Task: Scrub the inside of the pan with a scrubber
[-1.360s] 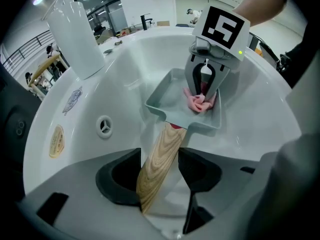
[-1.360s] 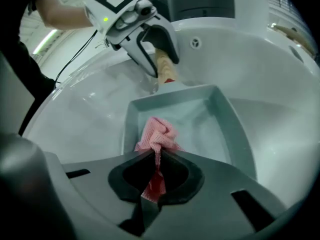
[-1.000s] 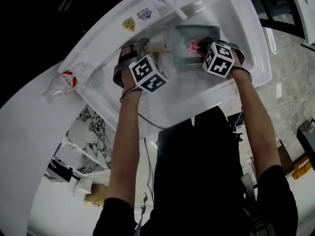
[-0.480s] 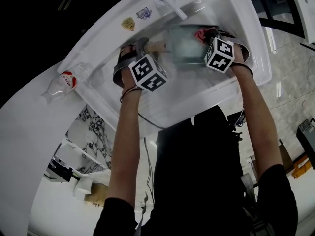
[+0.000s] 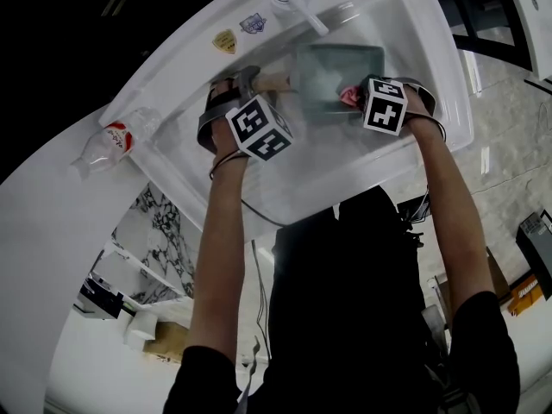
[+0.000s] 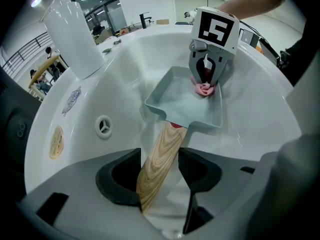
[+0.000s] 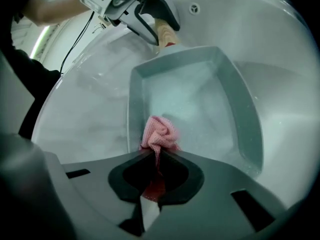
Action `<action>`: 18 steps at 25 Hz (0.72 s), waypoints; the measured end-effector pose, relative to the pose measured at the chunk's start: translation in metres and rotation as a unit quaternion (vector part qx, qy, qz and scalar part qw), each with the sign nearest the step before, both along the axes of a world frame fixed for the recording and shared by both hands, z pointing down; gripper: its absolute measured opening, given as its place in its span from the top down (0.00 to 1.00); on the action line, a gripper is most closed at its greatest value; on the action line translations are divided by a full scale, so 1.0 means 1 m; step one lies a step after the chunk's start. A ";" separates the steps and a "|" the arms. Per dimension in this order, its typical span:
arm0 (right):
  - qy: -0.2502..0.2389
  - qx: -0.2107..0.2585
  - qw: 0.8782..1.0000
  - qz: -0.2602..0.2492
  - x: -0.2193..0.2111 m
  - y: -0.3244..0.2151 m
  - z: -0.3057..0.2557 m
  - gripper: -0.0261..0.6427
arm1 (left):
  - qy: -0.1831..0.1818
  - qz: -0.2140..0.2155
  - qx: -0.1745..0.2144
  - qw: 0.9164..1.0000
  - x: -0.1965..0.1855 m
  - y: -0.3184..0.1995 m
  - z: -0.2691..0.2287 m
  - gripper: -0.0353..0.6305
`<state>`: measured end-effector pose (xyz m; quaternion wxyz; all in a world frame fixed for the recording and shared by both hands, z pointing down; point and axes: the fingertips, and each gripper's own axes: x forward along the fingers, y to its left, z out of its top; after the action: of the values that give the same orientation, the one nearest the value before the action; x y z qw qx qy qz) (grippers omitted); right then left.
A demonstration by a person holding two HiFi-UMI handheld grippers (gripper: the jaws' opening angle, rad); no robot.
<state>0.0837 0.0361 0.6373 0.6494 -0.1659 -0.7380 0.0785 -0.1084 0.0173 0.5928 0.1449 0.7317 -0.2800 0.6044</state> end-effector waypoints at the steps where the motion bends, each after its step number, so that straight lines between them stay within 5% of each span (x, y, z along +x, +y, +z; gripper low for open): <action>1: 0.005 0.002 1.000 0.002 0.001 -0.001 0.000 0.89 | -0.001 0.002 0.001 1.000 0.000 0.000 0.000 0.60; 8: 0.013 0.094 0.995 0.029 0.000 -0.043 0.003 0.89 | -0.004 0.007 0.004 1.000 0.000 0.000 0.000 0.60; 18: 0.005 0.236 0.970 0.052 -0.014 -0.103 0.004 0.89 | -0.005 0.007 0.008 1.000 0.000 -0.002 0.001 0.60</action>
<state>0.0702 -0.0673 0.6417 0.6686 0.0308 -0.7403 -0.0634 -0.1082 0.0154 0.5939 0.1329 0.7317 -0.2804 0.6068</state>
